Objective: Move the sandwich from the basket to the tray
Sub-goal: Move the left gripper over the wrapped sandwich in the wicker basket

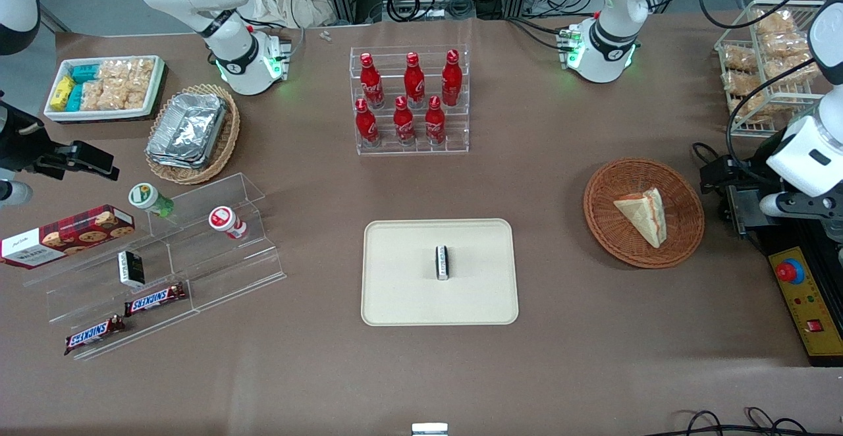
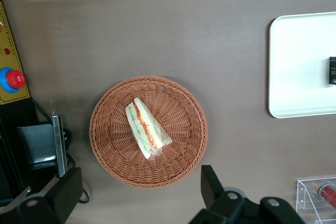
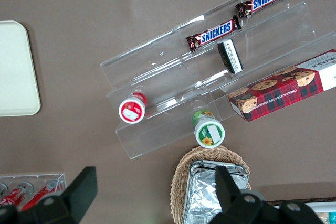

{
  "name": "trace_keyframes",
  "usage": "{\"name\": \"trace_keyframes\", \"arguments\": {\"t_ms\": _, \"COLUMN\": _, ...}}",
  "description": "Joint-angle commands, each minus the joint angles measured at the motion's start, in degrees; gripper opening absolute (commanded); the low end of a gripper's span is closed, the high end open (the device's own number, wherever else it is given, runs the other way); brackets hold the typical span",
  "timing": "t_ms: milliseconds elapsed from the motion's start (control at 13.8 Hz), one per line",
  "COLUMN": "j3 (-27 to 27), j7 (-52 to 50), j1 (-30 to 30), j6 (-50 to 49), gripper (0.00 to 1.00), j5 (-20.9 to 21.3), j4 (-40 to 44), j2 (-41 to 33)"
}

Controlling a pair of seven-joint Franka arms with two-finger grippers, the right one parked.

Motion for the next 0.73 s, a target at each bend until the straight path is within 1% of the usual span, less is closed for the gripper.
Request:
{"name": "trace_keyframes", "arguments": {"t_ms": 0, "j3": 0.08, "j7": 0.70, "j1": -0.02, "j6": -1.62, "gripper": 1.00, "j5": -0.47, "j4": 1.73, "j2": 0.82}}
{"name": "trace_keyframes", "arguments": {"t_ms": 145, "j3": 0.17, "j7": 0.70, "j1": 0.07, "j6": -1.62, "gripper": 1.00, "j5": 0.84, "j4": 1.73, "j2": 1.00}}
{"name": "trace_keyframes", "arguments": {"t_ms": 291, "j3": 0.17, "j7": 0.70, "j1": 0.16, "j6": -3.54, "gripper": 1.00, "j5": 1.02, "j4": 0.33, "j2": 1.44}}
{"name": "trace_keyframes", "arguments": {"t_ms": 436, "j3": 0.60, "j7": -0.44, "j1": 0.60, "j6": -1.90, "gripper": 0.99, "j5": 0.93, "j4": -3.61, "j2": 0.74}}
{"name": "trace_keyframes", "arguments": {"t_ms": 509, "j3": 1.13, "j7": -1.84, "j1": 0.77, "j6": 1.77, "gripper": 0.99, "j5": 0.93, "j4": -7.72, "j2": -1.18}}
{"name": "trace_keyframes", "arguments": {"t_ms": 655, "j3": 1.92, "j7": -8.23, "j1": 1.21, "j6": 13.00, "gripper": 0.99, "j5": 0.93, "j4": -19.91, "j2": -6.62}}
